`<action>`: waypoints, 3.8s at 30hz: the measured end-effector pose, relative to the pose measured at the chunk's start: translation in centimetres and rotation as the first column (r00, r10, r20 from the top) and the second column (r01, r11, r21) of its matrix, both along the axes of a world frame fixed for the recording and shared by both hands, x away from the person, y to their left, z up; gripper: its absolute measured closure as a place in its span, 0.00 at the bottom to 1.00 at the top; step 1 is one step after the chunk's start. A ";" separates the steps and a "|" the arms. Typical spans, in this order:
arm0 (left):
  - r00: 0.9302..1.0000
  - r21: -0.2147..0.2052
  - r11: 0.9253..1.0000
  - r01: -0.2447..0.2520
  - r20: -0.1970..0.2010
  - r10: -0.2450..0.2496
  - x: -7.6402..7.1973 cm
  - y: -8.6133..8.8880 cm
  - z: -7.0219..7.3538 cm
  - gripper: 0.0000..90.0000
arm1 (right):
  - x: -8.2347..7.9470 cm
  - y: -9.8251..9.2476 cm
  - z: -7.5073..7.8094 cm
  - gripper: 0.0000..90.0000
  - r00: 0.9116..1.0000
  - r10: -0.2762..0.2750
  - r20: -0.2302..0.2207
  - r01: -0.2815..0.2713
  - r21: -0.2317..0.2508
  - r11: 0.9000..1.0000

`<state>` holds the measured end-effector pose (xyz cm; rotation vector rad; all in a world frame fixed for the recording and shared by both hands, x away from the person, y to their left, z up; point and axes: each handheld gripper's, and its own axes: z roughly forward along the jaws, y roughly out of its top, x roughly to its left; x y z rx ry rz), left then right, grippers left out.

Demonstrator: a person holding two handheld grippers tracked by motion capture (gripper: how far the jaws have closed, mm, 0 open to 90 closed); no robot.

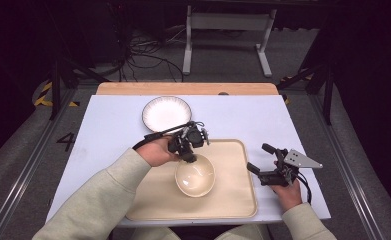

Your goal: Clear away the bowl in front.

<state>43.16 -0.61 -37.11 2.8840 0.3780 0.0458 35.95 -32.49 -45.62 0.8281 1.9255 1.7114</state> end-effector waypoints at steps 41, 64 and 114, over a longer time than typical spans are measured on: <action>0.993 -0.106 0.990 -0.096 -0.080 0.088 1.4 3.6 0.1 0.56 | 0.0 -0.1 0.0 0.02 1.000 -0.002 -0.004 0.002 0.002 1.000; 0.978 -0.539 0.829 -0.145 0.050 0.204 -3.0 11.8 3.0 0.30 | 0.3 0.0 0.1 0.02 1.000 0.018 -0.003 -0.018 0.009 1.000; 0.813 -0.850 0.489 -0.196 0.138 0.565 -8.2 23.5 -7.4 0.02 | -0.2 -0.1 0.4 0.00 0.999 0.002 0.037 -0.002 -0.012 1.000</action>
